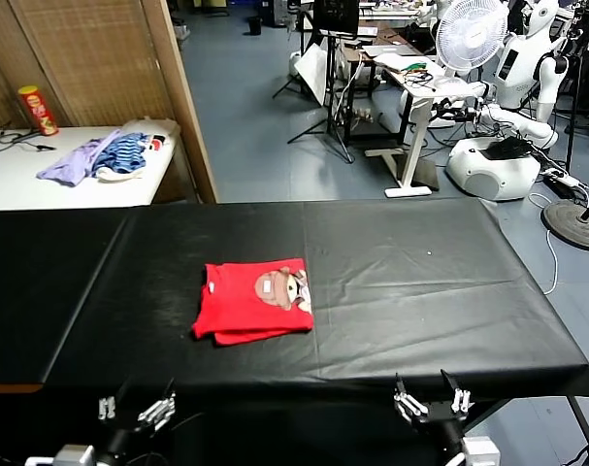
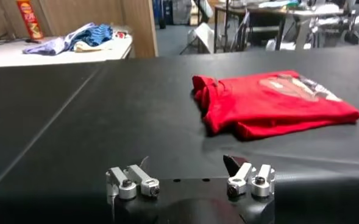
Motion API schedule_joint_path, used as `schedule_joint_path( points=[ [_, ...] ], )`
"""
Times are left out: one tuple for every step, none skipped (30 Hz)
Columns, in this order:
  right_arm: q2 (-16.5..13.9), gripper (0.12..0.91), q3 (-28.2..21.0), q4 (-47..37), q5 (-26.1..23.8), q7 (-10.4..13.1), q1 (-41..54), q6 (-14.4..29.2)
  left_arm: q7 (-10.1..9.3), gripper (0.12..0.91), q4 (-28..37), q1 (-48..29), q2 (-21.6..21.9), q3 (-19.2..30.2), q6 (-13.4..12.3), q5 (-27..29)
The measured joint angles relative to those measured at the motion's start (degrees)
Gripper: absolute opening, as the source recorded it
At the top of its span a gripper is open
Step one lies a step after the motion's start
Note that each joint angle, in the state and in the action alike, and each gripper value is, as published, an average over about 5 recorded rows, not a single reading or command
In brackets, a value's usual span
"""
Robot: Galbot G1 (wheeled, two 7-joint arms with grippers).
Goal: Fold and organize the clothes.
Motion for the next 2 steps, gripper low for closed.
schedule_joint_path(
  points=[
    [0.00, 0.798, 0.01, 0.08, 0.05, 0.00, -0.07, -0.14, 0.12, 0.798, -0.06, 0.07, 0.01, -0.09, -0.01, -0.03],
    [0.00, 0.798, 0.02, 0.14, 0.09, 0.00, -0.13, -0.26, 0.20, 0.798, -0.10, 0.12, 0.02, -0.16, -0.02, -0.03]
  ],
)
